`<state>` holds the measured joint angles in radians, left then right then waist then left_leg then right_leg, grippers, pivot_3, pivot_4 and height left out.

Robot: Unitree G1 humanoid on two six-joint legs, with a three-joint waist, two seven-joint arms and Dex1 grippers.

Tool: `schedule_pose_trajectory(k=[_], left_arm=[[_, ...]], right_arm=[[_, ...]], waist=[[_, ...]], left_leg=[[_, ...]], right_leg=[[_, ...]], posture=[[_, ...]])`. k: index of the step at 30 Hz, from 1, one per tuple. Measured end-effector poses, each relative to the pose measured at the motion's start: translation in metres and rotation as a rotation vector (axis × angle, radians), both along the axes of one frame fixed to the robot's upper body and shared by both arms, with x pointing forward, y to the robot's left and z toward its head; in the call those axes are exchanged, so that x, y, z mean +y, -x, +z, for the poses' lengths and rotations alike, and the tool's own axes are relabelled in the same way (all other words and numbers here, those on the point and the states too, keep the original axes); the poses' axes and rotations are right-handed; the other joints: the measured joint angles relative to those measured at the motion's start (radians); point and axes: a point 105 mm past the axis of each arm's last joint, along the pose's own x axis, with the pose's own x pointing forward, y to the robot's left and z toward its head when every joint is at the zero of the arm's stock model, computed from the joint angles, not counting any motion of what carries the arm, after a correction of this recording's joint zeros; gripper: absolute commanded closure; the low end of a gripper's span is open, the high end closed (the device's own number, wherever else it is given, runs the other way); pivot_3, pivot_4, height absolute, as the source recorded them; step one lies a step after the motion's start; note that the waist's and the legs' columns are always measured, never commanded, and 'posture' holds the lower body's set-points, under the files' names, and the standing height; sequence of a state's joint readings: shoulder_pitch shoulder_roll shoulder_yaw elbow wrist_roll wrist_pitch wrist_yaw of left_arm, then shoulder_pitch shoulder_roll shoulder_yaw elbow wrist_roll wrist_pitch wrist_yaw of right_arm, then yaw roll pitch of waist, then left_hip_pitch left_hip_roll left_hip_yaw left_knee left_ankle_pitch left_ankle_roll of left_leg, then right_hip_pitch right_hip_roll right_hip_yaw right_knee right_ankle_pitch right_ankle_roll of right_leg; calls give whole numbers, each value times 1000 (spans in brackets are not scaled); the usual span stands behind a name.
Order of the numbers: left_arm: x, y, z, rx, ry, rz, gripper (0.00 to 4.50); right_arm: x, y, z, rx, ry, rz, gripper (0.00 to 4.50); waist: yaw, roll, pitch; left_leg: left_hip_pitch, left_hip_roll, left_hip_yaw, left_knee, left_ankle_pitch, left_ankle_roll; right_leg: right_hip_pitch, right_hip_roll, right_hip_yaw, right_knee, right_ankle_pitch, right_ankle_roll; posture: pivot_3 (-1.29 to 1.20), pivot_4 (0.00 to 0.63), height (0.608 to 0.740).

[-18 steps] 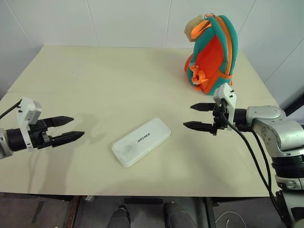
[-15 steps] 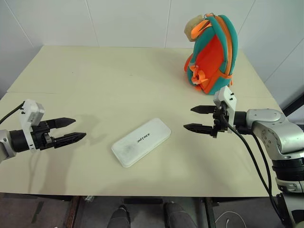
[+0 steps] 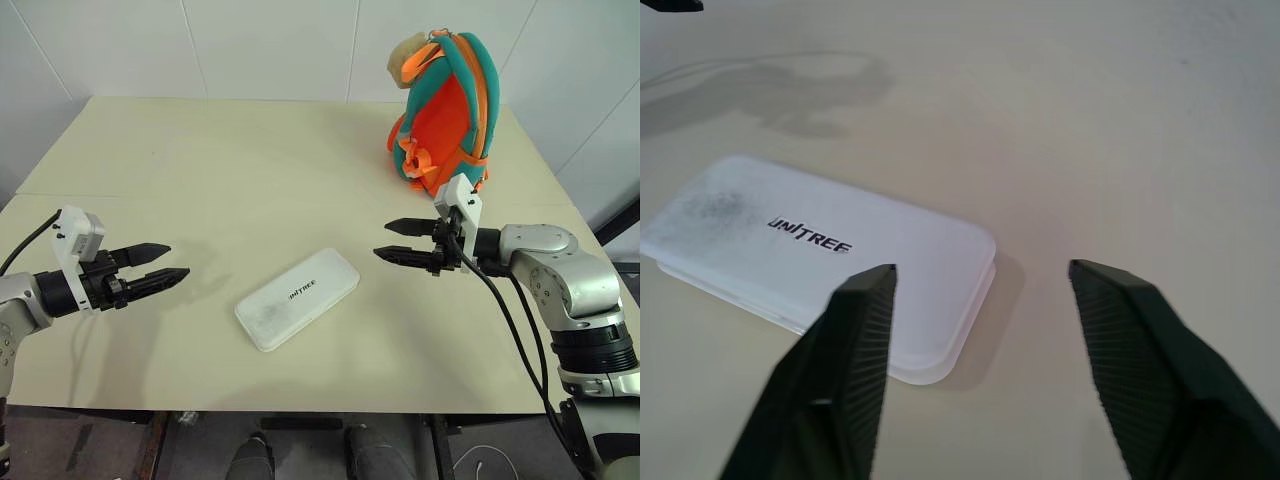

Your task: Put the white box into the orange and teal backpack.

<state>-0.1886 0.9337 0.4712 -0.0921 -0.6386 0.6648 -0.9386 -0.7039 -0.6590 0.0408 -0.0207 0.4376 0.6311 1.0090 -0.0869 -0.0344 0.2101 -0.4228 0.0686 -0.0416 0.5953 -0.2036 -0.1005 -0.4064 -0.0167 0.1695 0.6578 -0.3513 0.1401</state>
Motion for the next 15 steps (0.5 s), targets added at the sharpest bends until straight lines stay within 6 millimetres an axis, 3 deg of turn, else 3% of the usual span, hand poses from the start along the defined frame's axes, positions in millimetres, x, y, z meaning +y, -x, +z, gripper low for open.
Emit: schedule_pose_trajectory(k=[5, 7, 10, 15], left_arm=[[-10, 4, -7, 9, 35, 18, 3883], [-10, 8, -16, 44, 43, 19, 4477], [-15, 15, -33, 122, 80, 6, 4477], [-26, 23, -54, 243, 106, 3, 4477]], right_arm=[[-3, -22, -24, -17, 123, -75, 4385], [3, -28, -36, -18, 148, -81, 4500], [11, -31, -44, -29, 162, -82, 4500], [8, -46, -50, -51, 197, -165, 4500]], waist=[[1, -1, 0], [1, -1, 0], [-1, -1, -1], [0, -1, -1]], left_leg=[[0, 0, 0, 2, 0, 0], [0, 0, 0, 2, 0, 0], [0, 0, 0, 1, 0, 0], [0, 0, -1, 2, 0, 0]], right_leg=[[0, 0, 0, 1, 0, 0], [0, 0, 0, 1, 0, 0], [0, 0, 0, 1, 0, 0], [0, 0, 0, 2, 0, 0]], posture=[[0, 150, 740], [0, 150, 740], [0, 150, 740], [0, 150, 740]])
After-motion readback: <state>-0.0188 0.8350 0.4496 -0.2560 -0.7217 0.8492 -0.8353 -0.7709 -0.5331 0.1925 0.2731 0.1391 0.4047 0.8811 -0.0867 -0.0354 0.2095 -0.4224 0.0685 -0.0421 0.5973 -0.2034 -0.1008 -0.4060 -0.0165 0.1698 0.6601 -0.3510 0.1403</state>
